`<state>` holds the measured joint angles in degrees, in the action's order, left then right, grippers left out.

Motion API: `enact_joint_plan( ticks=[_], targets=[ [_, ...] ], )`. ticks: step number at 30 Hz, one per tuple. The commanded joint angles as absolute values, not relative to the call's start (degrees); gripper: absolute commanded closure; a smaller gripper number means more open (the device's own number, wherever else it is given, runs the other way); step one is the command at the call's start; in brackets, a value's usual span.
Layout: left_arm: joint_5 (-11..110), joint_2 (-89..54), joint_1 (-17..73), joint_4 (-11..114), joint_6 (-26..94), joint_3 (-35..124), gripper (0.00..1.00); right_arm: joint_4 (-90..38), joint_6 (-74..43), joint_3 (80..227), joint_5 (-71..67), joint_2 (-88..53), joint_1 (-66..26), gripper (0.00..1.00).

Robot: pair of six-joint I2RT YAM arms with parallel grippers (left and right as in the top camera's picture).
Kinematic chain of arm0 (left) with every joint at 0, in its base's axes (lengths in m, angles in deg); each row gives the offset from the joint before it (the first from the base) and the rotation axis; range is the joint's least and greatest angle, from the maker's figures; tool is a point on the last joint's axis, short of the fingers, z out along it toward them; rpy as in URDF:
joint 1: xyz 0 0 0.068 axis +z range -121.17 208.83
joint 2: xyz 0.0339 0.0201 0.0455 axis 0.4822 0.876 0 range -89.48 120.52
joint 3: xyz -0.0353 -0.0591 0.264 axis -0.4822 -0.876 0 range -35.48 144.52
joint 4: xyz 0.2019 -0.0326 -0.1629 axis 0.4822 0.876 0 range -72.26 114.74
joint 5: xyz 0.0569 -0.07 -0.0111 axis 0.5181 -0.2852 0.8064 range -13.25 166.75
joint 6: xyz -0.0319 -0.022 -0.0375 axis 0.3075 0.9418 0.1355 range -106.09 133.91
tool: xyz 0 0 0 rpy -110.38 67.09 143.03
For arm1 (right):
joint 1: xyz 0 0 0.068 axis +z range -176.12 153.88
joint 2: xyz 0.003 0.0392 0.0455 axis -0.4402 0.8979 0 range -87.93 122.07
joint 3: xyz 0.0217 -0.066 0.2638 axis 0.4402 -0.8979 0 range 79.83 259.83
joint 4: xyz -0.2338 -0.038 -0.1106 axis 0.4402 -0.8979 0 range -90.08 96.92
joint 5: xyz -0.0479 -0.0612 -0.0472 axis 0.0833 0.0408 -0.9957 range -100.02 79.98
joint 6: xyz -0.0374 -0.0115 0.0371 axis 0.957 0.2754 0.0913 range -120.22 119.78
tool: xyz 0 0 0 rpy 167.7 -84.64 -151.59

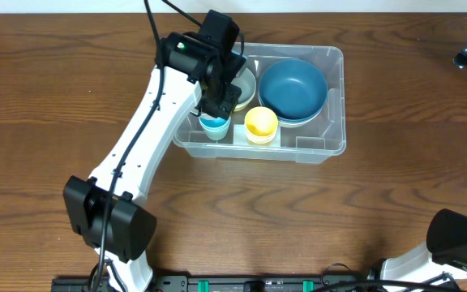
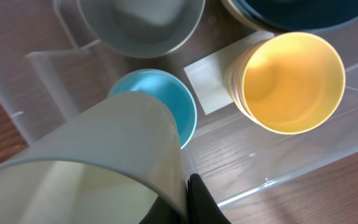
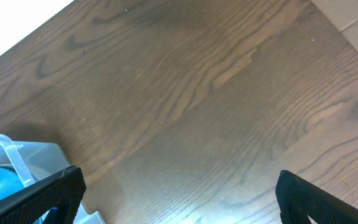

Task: Pack container
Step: 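Lower the light blue cup into the green cup and release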

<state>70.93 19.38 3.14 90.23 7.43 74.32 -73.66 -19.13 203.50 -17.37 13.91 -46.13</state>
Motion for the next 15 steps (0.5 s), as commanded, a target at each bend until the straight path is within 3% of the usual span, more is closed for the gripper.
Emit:
enact_joint_plan(
  ticks=[1, 15],
  targets=[
    [70.71, 20.45, 2.75, 91.00, 6.69, 74.19, 0.94, -73.68, -19.90, 203.39, -17.70, 14.06, -46.37, 0.01],
    [70.45, 21.76, 2.59, 90.32, 7.30, 72.94, 0.92, -73.70, -19.90, 203.39, -17.70, 14.06, -46.37, 0.01]
  ],
)
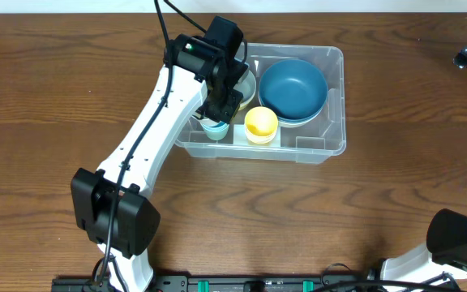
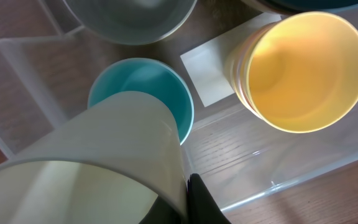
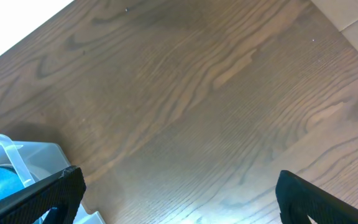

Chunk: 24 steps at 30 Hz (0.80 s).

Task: Pack container
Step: 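Lower the light blue cup into the green cup and release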

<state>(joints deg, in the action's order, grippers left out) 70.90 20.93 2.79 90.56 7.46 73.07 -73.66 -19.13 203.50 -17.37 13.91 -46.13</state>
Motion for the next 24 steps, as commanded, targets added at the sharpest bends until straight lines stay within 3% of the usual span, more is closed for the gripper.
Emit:
enact_joint_plan(
  ticks=[1, 5, 20, 22, 24],
  targets=[
    [70.05, 21.76, 2.59, 90.14, 7.30, 72.94, 0.87, -73.70, -19.90, 203.39, -17.70, 14.06, -46.37, 0.01],
    [69.66, 21.76, 2.59, 89.47, 7.30, 72.94, 0.64, -73.70, -19.90, 203.39, -17.70, 14.06, -46.37, 0.01],
    [69.66, 15.29, 2.77, 91.04, 8.85, 75.06, 0.40, -73.68, -19.90, 203.39, -17.70, 14.06, -46.37, 0.01],
    [69.70, 11.29, 2.77, 91.80, 9.55, 75.06, 0.35, -73.68, -19.90, 203.39, -17.70, 14.06, -46.37, 0.01],
    [69.70, 7.68, 2.77, 92.68, 10.12, 75.06, 0.21, -73.70, -19.90, 203.39, -17.70, 14.06, -46.37, 0.01]
  ],
)
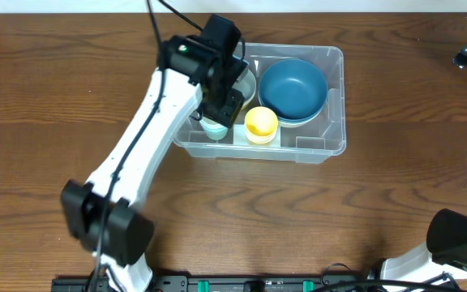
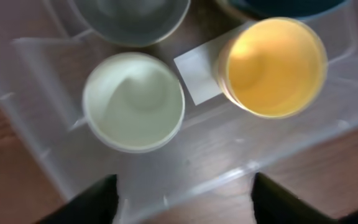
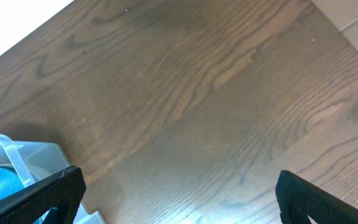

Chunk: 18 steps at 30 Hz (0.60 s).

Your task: Pack container

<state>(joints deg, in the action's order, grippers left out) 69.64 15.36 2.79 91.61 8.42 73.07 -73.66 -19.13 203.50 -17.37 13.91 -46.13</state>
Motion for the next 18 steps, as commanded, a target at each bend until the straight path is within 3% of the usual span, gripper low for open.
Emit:
enact_joint_plan(
  ticks=[1, 2, 18],
  targets=[
    [69.70, 5.91, 2.77, 93.27, 10.10, 75.06, 0.12, -73.70, -19.90, 203.39, -17.70, 14.06, -46.37, 0.01],
    [69.70, 3.90, 2.77, 94.03, 10.10, 75.06, 0.00, -73.70, -19.90, 203.39, -17.70, 14.06, -46.37, 0.01],
    [72.81, -16.53, 2.77, 110.97, 9.03, 75.04, 0.02, -73.68, -19.90, 203.39, -17.70, 14.06, -46.37, 0.01]
  ],
)
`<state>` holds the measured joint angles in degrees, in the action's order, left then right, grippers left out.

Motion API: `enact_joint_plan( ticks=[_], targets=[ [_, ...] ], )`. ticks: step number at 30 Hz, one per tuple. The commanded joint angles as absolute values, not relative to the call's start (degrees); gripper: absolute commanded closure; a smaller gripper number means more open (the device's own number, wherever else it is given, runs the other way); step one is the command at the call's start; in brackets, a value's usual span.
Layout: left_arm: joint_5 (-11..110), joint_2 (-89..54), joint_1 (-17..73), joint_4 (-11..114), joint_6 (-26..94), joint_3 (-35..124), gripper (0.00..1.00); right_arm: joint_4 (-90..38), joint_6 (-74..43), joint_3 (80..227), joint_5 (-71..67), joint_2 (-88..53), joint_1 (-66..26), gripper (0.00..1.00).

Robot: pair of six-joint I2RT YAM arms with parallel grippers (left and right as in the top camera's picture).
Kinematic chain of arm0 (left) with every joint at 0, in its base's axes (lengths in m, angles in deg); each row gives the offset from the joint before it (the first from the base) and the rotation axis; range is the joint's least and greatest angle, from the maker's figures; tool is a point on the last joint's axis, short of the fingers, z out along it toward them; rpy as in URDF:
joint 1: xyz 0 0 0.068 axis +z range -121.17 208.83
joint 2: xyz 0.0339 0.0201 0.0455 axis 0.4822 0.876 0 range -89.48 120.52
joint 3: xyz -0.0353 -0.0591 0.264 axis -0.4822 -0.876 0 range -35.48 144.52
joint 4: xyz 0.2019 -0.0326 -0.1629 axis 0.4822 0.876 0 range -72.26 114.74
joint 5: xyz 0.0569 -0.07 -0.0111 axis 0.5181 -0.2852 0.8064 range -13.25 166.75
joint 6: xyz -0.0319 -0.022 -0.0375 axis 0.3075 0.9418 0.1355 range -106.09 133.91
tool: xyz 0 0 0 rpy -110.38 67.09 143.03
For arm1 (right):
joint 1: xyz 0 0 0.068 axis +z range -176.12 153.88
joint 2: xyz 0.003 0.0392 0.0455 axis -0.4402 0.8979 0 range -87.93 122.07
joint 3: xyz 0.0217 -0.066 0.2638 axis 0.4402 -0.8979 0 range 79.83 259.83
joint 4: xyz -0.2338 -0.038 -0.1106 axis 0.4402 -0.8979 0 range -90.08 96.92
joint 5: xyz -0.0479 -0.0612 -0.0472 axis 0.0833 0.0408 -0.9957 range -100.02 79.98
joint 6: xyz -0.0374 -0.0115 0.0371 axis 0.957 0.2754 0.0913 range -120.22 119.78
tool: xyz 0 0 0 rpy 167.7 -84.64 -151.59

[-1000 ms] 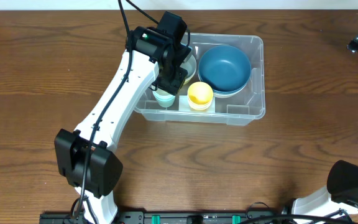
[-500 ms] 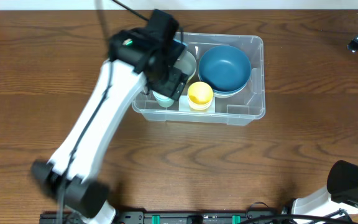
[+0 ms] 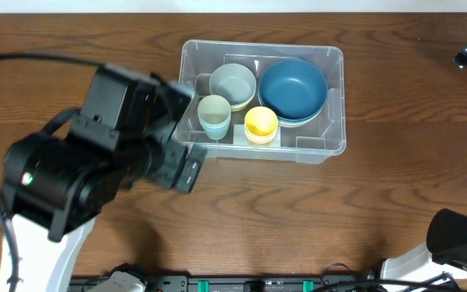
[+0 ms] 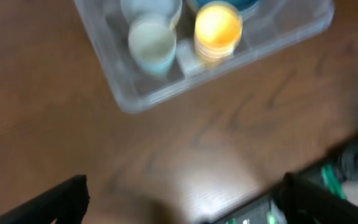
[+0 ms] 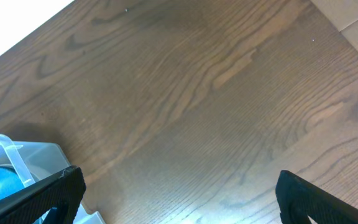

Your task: Pack container

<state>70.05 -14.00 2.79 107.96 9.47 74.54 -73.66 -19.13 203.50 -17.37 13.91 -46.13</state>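
Observation:
The clear plastic container [image 3: 332, 139] holds a pale green cup [image 3: 214, 112] nested in a blue cup, a stack of yellow cups [image 3: 261, 123], a grey-green bowl [image 3: 233, 83] and a blue bowl [image 3: 293, 88]. My left arm [image 3: 96, 174] looms large and blurred at the container's front left. In the left wrist view the left gripper [image 4: 182, 199] is open and empty, high over the table, with the container [image 4: 135, 99] and the pale cup [image 4: 152, 38] far below. My right gripper [image 5: 179, 193] is open over bare wood, far right.
Brown wooden table [image 3: 396, 211] all round the container. A white label lies on the container floor between the cups. The container's corner [image 5: 5, 162] shows at the left edge of the right wrist view. Dark equipment runs along the table's front edge [image 3: 258, 284].
My left gripper was open just above the pale cup in the container. Now it is high up and back over the table in front of the container. The cup stays nested; the right arm is unchanged.
My left gripper held the pale green cup over the blue cup in the container, then lower, at its mouth. Then the gripper was open and the pale cup sat inside the blue one. Now the left arm is away from the container.

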Motion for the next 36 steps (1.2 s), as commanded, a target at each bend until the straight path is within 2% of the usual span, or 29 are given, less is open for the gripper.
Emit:
enact_joint_plan(
  ticks=[1, 12, 20, 28, 36],
  targets=[
    [73.42, -17.60, 2.77, 113.11, 9.03, 75.04, 0.02, -73.70, -19.90, 203.39, -17.70, 14.06, -46.37, 0.01],
    [73.99, -31.90, 2.90, 114.05, 12.72, 74.84, 0.02, -73.70, -19.90, 203.39, -17.70, 14.06, -46.37, 0.01],
    [74.01, -45.28, 10.31, 103.76, 12.66, 68.77, 0.02, -73.70, -19.90, 203.39, -17.70, 14.06, -46.37, 0.01],
    [73.99, -58.87, 16.47, 82.43, 12.44, 49.27, 0.02, -73.70, -19.90, 203.39, -17.70, 14.06, -46.37, 0.01],
    [71.17, -69.95, 19.51, 48.68, 12.48, 19.19, 0.02, -73.70, -19.90, 203.39, -17.70, 14.06, -46.37, 0.01]
  ],
)
